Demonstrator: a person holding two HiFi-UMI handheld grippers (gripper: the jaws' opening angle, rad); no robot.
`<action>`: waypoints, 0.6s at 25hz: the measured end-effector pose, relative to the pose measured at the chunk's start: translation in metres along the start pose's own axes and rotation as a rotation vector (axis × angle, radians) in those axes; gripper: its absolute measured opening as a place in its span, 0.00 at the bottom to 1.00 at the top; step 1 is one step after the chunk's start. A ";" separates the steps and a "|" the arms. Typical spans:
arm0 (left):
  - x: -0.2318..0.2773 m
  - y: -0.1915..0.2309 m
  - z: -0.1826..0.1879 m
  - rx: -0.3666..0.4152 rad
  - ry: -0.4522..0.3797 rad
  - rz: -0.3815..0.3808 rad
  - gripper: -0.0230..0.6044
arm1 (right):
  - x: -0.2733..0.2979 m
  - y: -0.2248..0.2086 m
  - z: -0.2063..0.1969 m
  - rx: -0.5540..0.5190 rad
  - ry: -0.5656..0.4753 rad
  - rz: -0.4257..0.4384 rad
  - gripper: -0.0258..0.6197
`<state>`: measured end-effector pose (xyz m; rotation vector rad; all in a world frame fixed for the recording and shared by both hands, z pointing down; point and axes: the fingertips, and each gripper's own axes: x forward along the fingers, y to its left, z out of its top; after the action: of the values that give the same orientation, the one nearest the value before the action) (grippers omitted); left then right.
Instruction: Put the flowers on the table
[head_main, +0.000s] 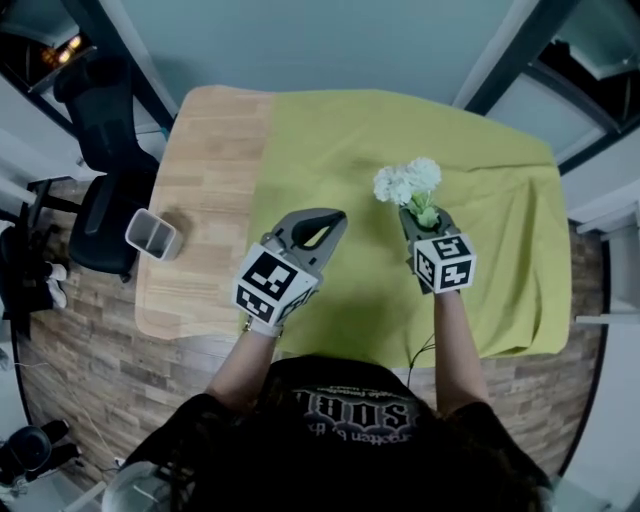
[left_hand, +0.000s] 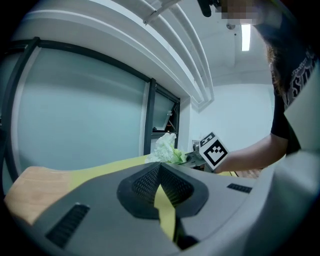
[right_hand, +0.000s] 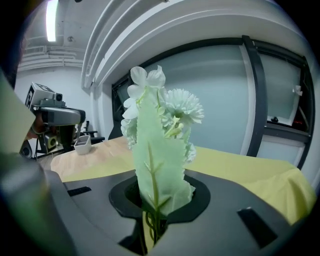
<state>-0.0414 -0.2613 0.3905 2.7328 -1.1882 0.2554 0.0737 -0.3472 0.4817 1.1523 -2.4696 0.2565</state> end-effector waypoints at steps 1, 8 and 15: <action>0.002 0.003 -0.001 -0.003 0.004 -0.004 0.03 | 0.009 -0.005 -0.003 0.003 0.013 -0.003 0.13; 0.015 0.020 -0.013 -0.020 0.028 -0.024 0.03 | 0.063 -0.034 -0.033 -0.008 0.107 -0.036 0.13; 0.025 0.026 -0.035 -0.059 0.090 -0.037 0.03 | 0.097 -0.046 -0.060 0.058 0.148 -0.020 0.17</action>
<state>-0.0466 -0.2893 0.4321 2.6594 -1.1033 0.3288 0.0693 -0.4241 0.5779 1.1379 -2.3346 0.3951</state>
